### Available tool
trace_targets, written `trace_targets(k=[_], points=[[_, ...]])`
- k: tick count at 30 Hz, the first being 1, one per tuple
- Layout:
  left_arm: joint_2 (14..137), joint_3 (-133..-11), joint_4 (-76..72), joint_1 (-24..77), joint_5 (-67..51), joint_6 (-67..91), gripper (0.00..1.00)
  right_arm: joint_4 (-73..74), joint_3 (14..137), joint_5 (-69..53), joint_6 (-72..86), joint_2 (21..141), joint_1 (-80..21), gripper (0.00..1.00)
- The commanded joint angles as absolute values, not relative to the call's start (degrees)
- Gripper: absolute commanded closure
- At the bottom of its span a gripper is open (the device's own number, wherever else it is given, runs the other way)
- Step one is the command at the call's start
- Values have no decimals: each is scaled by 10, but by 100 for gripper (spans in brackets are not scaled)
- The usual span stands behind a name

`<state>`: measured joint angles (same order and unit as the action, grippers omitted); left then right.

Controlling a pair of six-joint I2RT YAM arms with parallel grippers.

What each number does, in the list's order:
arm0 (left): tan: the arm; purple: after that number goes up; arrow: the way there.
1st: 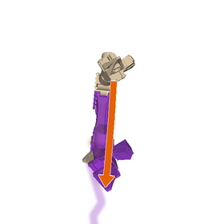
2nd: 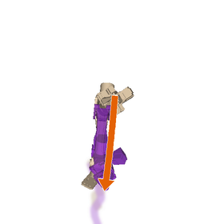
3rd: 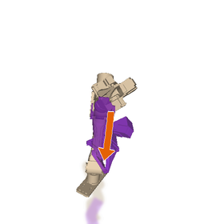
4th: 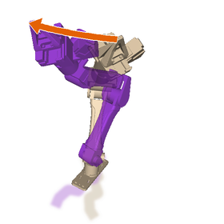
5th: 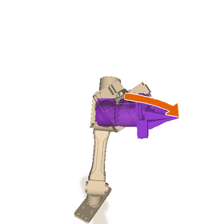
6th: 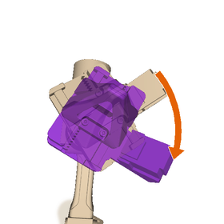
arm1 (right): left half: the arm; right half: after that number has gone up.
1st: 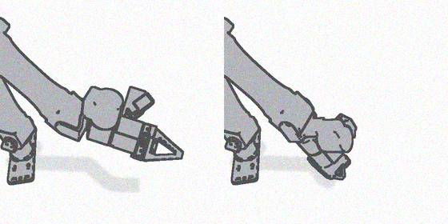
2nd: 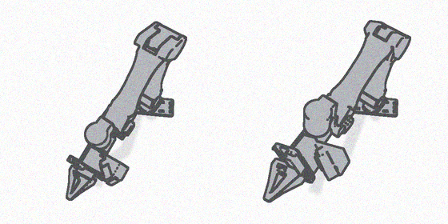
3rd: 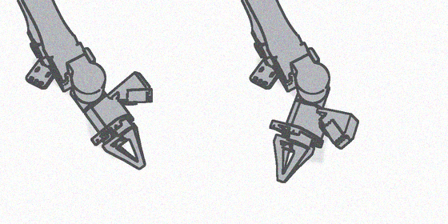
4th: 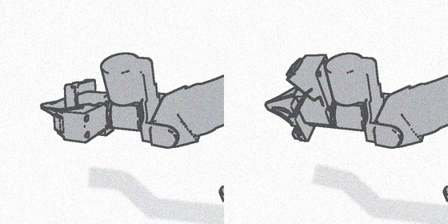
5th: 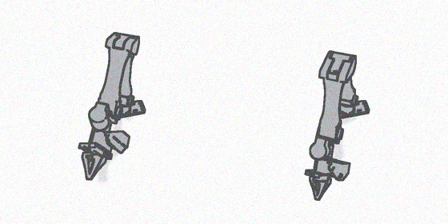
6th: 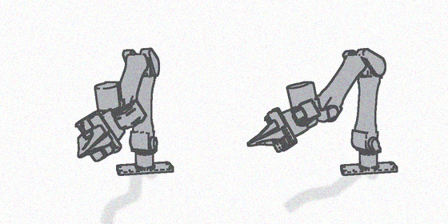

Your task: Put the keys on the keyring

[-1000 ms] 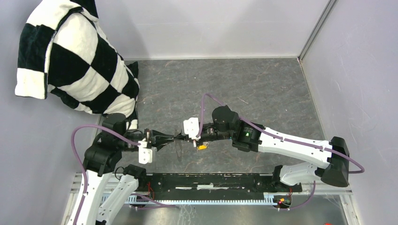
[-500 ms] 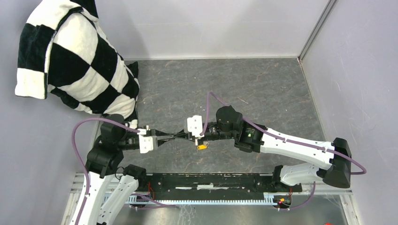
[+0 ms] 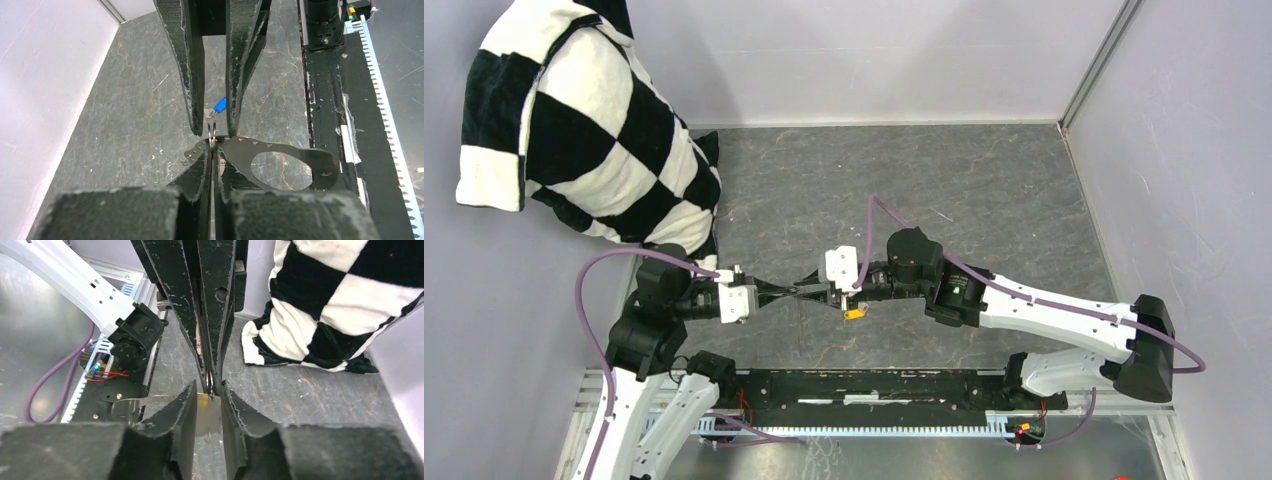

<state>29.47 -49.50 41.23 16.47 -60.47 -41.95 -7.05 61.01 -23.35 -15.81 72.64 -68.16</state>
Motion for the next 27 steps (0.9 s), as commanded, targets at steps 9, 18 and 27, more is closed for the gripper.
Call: trace_targets(k=[9, 18, 27], points=[[294, -491, 487, 164, -588, -558, 98, -94, 478, -150, -40, 620, -586, 35], [300, -480, 524, 164, -581, -607, 98, -149, 311, -125, 98, 688, -508, 35], [292, -477, 532, 164, -580, -622, 98, -166, 310, -97, 260, 789, -501, 39]])
